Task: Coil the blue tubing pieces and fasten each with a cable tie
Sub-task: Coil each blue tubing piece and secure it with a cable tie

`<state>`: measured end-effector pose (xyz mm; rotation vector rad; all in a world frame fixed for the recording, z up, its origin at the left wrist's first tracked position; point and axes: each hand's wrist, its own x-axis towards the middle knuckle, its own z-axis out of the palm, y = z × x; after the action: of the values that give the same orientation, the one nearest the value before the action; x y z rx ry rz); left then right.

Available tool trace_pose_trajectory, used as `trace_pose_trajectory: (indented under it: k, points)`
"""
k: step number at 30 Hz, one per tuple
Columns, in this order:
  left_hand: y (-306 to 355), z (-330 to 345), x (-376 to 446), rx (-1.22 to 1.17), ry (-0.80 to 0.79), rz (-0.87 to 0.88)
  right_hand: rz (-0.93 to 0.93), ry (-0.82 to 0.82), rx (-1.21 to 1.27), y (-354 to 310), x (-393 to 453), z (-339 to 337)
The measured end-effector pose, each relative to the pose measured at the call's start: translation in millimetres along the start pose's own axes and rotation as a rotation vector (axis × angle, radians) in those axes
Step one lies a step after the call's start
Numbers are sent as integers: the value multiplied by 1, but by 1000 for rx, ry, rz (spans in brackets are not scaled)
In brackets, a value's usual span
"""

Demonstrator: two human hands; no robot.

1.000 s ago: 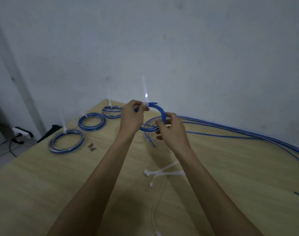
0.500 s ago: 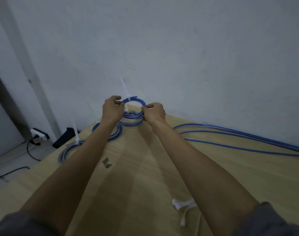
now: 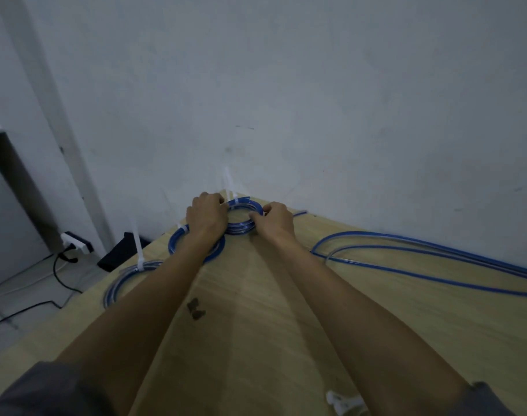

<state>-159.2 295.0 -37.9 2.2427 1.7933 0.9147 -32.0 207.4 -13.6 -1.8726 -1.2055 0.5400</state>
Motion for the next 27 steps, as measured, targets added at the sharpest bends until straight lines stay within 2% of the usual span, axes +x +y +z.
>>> trace_pose_trajectory:
  k: [10, 16, 19, 22, 25, 27]
  points:
    - [16, -17, -5, -22, 19, 61, 13, 38, -16, 5, -9, -12]
    - [50, -22, -25, -59, 38, 158, -15, 49, -61, 17, -23, -38]
    - [76, -17, -43, -170, -26, 247, -62, 61, -117, 33, -36, -68]
    - [104, -12, -70, -246, -157, 330, -72, 105, -164, 57, -53, -108]
    - [130, -5, -98, -204, -272, 395, -21, 150, -150, 85, -74, -149]
    - [142, -1, -117, -147, -284, 381, -3, 167, -124, 100, -87, -167]
